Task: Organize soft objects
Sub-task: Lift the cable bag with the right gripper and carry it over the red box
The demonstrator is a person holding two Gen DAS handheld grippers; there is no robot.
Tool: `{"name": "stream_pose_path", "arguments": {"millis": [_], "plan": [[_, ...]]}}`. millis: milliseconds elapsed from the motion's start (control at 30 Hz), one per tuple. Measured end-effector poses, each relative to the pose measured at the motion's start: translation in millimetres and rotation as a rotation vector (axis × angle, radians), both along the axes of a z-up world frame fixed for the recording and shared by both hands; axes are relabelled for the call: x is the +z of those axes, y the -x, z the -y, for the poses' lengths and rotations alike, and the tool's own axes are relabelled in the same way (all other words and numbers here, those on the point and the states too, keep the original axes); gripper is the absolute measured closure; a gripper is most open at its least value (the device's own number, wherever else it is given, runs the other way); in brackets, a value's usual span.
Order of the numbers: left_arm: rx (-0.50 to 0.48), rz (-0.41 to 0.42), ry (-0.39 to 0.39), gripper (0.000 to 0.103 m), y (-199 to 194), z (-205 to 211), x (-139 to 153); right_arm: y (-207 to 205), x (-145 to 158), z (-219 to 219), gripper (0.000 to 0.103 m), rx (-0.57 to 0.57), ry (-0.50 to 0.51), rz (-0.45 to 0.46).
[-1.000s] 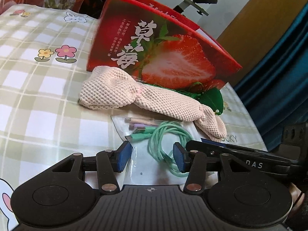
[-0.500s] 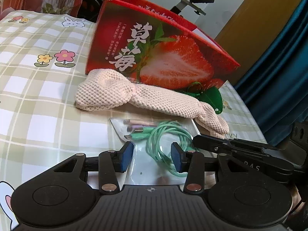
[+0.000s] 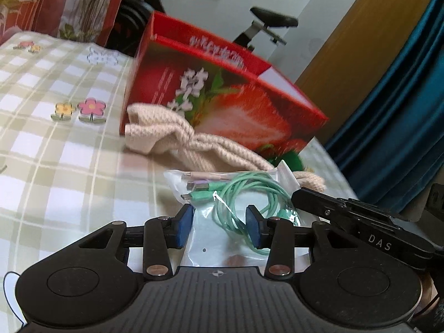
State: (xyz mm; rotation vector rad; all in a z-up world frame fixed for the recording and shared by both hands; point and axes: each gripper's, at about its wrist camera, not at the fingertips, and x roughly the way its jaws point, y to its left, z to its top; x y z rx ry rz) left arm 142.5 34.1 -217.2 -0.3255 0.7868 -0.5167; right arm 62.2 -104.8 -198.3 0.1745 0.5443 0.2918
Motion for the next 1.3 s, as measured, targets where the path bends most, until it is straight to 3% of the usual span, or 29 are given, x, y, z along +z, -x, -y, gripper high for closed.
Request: {"name": "stream_pose_path", "arguments": {"millis": [367, 567, 767, 1067, 1300], "plan": [[0.002, 0.151, 0.039, 0.059, 1.9, 0.4, 48.6, 1.9, 41.8, -2.0, 0.098, 0.014, 0.059, 0.133], [-0.01, 0.208, 0.053, 0.059, -23.2, 5.3, 82.3, -23.2, 74.0, 9.8, 0.098, 0.012, 0.055, 0.188], [-0.026, 0.225, 0.071, 0.059, -66.5, 12.1, 98.1, -64.0, 92.4, 20.0, 0.098, 0.002, 0.087, 0.222], [0.0, 0.209, 0.026, 0.059, -135.4, 28.0, 94.8, -150.8, 87.0, 34.9, 0.098, -0.042, 0.097, 0.148], [0.008, 0.12, -0.062, 0.059, -174.8, 45.9, 77.6, -204.6, 55.7, 42.6, 0.099, -0.124, 0.092, 0.022]]}}
